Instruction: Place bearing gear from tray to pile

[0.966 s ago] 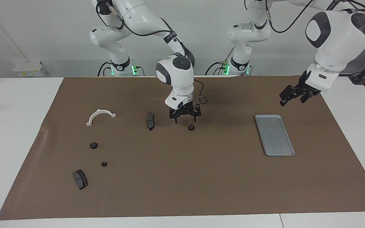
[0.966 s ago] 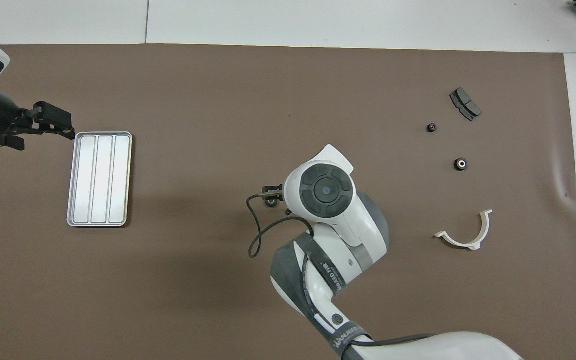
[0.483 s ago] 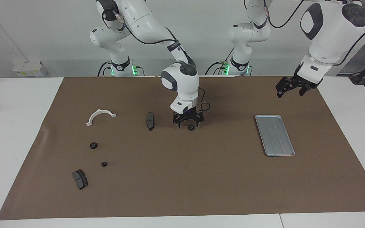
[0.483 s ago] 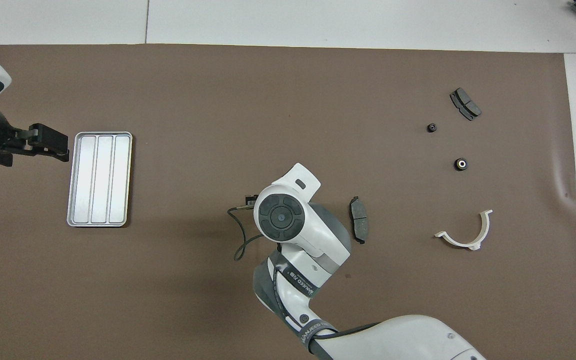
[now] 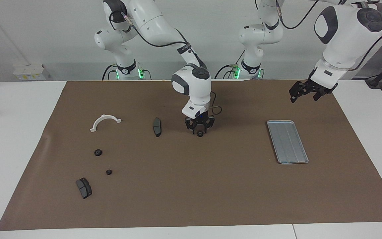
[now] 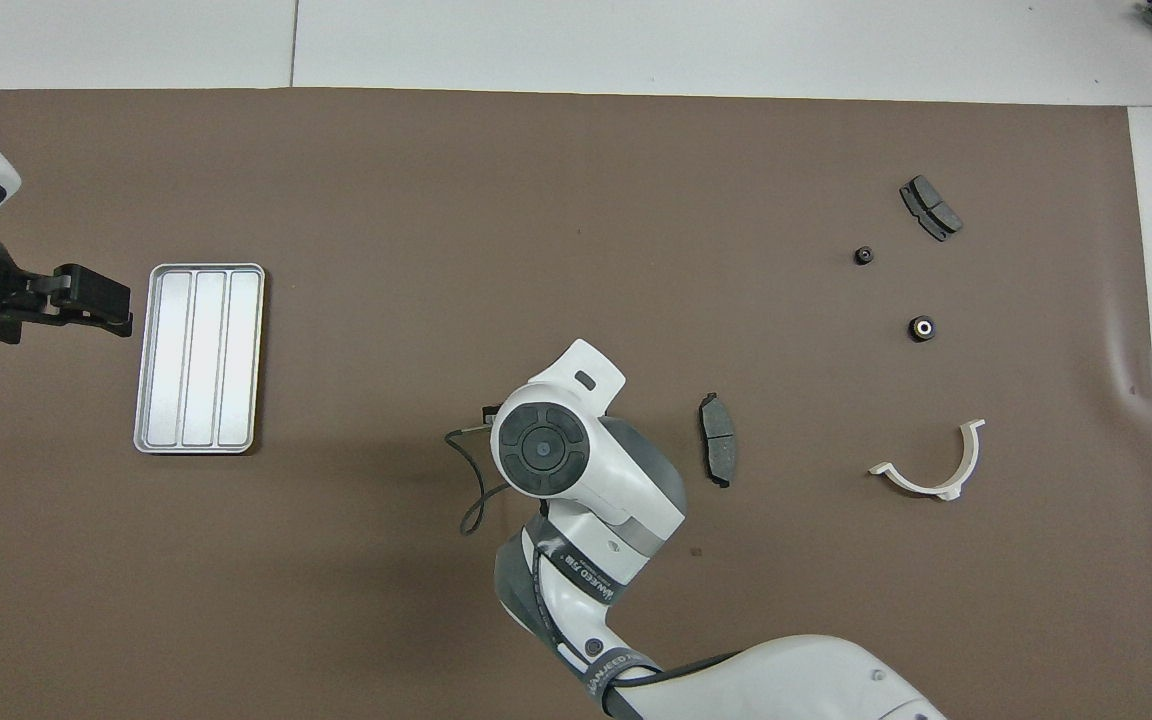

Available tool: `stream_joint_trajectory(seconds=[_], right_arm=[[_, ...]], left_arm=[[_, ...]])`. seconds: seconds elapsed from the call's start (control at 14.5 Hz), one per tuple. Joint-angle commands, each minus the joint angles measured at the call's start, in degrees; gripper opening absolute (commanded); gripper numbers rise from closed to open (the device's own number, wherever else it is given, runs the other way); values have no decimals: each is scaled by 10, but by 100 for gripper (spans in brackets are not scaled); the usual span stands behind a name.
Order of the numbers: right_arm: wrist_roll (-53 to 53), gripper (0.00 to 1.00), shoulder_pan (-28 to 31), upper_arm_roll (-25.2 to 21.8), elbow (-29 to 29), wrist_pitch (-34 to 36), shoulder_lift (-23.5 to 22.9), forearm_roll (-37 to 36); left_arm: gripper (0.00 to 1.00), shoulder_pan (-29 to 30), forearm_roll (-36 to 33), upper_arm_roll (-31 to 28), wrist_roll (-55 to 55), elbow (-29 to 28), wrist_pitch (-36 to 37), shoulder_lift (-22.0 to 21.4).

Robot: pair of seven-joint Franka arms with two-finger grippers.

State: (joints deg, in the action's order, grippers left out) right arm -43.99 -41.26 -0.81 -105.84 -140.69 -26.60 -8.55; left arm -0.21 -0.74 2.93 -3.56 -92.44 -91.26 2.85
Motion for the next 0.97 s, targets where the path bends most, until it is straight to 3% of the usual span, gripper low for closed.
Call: stream_joint_trajectory(seconds=[0.0,0.07,0.34,0.62,0.9], right_arm=[[-15,12,0,-1,11,2,-6,-16],[-15,0,0,-1,11,2,-6,-16],[-18,0,8,-9,42,54,14,-6],[20,0,103,-8,16,149,137,-6],[178,0,223,-8,-11,202,189,49]], left_arm=[[100,5,-7,0,6,-22,-18,-19],[100,4,-7,1,4,-22,-25,-19],[100,4,-2,2,7,-24,-64,-18],[100,12,-2,0,7,-27,-72,-18],[100,34,-2,0,5,-28,-63,-19]])
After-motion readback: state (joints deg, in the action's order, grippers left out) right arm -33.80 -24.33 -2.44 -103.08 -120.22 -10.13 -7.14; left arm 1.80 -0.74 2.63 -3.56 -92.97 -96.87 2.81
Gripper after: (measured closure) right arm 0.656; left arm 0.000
